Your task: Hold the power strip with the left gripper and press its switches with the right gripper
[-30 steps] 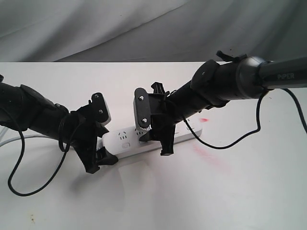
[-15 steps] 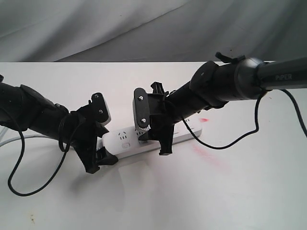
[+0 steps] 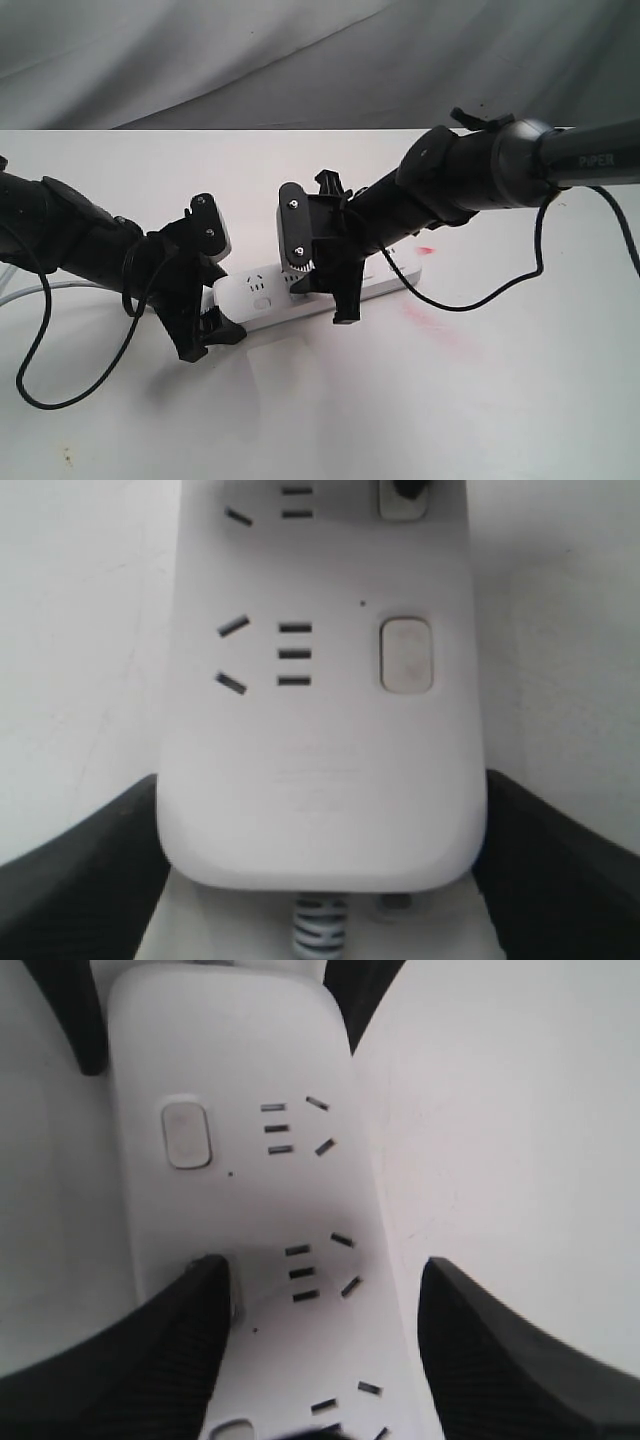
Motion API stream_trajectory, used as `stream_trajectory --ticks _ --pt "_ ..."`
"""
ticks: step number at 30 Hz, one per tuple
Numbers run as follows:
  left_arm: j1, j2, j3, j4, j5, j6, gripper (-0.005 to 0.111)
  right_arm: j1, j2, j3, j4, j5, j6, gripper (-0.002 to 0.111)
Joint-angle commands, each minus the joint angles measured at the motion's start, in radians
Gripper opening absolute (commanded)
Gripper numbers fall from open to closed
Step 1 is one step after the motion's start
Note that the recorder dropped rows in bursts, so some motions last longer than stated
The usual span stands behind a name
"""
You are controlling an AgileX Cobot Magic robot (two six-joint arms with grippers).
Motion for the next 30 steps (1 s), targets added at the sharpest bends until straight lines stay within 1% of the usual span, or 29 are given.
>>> stream_trajectory --ticks 1,7,12,17,30 --pt "0.002 0.007 0.003 0.038 -0.044 0.014 0.068 0.005 -0.059 0.010 0.021 0.005 -0.016 0.053" --pt "0.002 0.007 0.003 0.038 -0.044 0.014 0.068 -0.015 -0.119 0.010 0.000 0.015 -0.009 0.053" --pt "0.002 0.007 0.003 0.038 -0.044 0.014 0.068 -0.058 -0.121 0.011 -0.041 0.062 0.036 0.053" --pt "0.002 0.007 0.003 0.038 -0.044 0.014 0.068 -0.082 -0.121 0.011 -0.049 0.073 0.036 0.053" --pt "0.002 0.007 0.003 0.038 -0.044 0.014 0.068 -0.083 -0.069 0.038 -0.052 0.069 0.032 0.053"
